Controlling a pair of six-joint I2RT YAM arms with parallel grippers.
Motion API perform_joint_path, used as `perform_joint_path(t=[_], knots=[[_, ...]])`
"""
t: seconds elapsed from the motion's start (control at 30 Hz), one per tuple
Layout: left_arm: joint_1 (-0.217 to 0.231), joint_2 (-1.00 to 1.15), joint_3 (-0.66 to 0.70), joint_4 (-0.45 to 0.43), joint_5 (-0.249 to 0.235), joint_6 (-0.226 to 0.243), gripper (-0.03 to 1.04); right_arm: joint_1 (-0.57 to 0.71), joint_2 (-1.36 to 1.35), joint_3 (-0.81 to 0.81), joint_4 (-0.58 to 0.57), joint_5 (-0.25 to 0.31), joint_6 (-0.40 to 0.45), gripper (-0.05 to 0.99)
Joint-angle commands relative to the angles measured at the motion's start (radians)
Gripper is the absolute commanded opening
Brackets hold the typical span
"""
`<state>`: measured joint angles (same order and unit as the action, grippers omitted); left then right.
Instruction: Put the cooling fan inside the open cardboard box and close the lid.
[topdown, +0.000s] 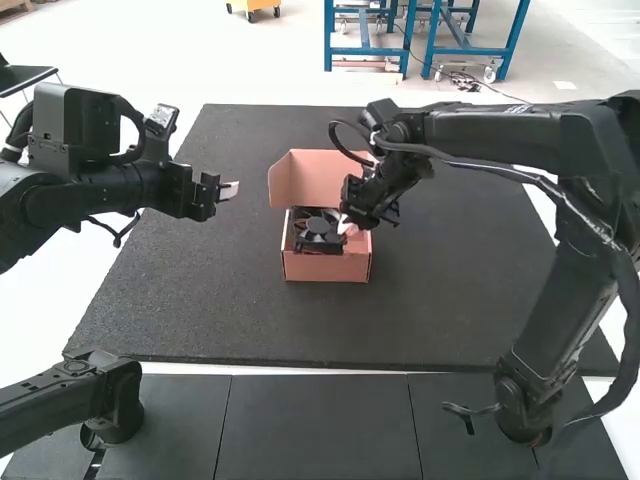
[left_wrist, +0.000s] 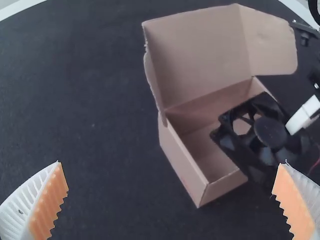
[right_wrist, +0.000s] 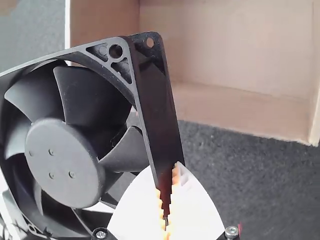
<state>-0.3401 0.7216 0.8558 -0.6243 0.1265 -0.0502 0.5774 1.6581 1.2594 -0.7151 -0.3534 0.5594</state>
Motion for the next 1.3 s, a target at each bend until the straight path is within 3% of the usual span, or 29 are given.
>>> perform_joint_path(t=[0.0, 0.33, 0.9, 1.27], knots=[[0.009, -0.002, -0.008, 0.005, -0.008, -0.01, 0.97, -0.028, 0.002, 0.044, 0.022, -0.004, 0.042, -0.02], [0.009, -0.002, -0.009, 0.008, -0.008, -0.011, 0.97, -0.048, 0.045, 0.077, 0.049, 0.001, 0.05, -0.02], [0.009, -0.002, -0.006, 0.011, -0.008, -0.014, 0.97, -0.05, 0.112, 0.071, 0.078, 0.079, -0.015, -0.02], [0.009, -0.013, -0.004, 0.008, -0.007, -0.023, 0.97, -0.05, 0.141, 0.058, 0.097, 0.097, -0.024, -0.02]])
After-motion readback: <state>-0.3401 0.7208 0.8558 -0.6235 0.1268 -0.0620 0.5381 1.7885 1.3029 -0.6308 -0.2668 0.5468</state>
